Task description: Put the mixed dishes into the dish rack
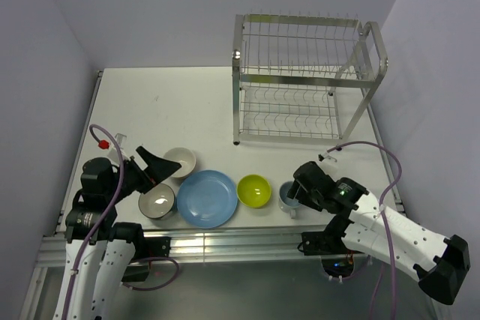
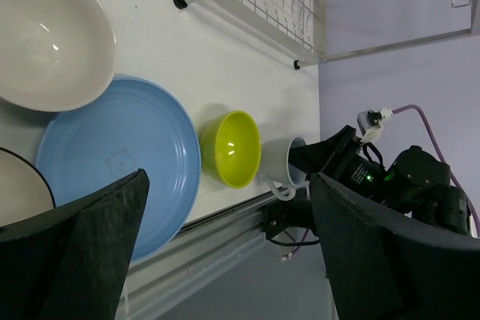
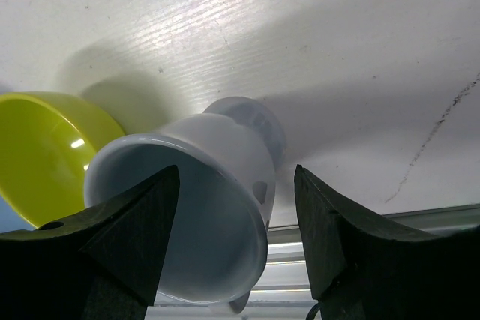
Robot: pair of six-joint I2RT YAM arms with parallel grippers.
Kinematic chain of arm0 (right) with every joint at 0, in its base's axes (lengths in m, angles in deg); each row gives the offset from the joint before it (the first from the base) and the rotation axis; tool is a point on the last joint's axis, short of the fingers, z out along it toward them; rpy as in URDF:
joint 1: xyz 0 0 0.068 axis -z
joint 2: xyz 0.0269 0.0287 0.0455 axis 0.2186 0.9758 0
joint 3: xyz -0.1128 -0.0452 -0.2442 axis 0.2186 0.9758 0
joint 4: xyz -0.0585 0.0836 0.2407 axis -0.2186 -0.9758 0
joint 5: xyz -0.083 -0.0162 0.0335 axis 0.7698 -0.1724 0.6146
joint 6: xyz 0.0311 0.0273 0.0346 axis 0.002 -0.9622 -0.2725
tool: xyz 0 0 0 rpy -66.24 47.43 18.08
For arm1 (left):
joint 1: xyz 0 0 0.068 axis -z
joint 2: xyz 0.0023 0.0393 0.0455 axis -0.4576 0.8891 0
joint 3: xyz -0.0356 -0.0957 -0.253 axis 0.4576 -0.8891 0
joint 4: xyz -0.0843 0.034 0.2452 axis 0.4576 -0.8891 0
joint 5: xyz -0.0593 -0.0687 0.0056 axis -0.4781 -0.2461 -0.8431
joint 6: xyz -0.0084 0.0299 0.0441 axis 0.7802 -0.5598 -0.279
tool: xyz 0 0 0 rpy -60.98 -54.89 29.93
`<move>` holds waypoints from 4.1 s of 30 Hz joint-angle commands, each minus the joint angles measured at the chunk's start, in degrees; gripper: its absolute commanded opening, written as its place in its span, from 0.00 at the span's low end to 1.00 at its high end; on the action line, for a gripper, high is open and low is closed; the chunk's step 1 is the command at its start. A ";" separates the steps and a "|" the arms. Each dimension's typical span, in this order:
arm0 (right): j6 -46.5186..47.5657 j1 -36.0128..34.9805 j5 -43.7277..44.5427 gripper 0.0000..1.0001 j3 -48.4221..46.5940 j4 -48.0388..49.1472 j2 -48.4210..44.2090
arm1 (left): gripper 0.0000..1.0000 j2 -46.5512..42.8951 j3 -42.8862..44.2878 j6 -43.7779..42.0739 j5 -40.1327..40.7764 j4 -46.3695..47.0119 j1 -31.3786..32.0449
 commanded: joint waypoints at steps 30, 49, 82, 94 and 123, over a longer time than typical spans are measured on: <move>-0.86 -0.40 9.44 0.80 -17.28 -15.06 -7.17 | 0.86 24.78 11.14 4.15 26.60 10.94 39.62; -1.03 -0.32 7.96 0.81 -20.10 -19.99 -13.85 | 0.83 66.09 36.44 9.35 45.12 9.97 64.61; -1.65 -0.32 8.04 0.81 -22.65 -24.03 -19.74 | 0.55 85.27 46.66 8.91 42.22 10.50 66.90; -1.38 -0.32 8.39 0.82 -22.65 -24.47 -19.66 | 0.40 88.26 49.20 8.56 41.25 10.68 66.90; 5.20 -0.32 -12.69 0.83 -20.63 -8.58 -22.38 | 0.00 51.72 25.58 3.47 45.56 29.92 65.59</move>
